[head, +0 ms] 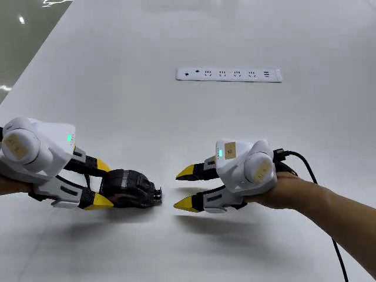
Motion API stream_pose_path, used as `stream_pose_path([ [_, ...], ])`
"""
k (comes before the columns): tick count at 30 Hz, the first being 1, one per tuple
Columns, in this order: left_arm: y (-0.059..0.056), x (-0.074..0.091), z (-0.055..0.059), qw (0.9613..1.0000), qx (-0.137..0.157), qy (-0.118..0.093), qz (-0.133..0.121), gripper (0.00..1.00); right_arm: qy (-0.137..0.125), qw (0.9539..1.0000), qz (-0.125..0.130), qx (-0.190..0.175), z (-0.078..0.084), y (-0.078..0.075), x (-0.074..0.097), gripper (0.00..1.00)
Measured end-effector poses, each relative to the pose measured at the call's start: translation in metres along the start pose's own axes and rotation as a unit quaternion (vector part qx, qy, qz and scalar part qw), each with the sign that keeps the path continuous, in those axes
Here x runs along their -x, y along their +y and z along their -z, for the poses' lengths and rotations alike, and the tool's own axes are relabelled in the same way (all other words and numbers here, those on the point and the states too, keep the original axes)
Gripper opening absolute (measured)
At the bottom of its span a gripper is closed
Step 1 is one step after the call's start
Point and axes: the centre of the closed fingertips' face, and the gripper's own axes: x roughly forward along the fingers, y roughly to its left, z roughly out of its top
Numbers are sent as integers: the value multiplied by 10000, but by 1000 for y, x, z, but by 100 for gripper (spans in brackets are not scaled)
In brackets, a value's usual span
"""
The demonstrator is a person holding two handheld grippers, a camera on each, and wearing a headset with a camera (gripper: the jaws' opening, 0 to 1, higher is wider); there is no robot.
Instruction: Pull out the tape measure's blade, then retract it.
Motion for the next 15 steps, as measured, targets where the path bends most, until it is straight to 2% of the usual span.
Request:
stream_pose_path([
  [7, 0, -1, 0, 10000, -63, 29, 69, 25, 71, 9998, -166, 56, -1, 1, -13, 23],
  [15, 1, -1, 0, 10000, 22, -19, 90, 24, 125, 9996, -260, 59, -2, 1, -24, 19],
])
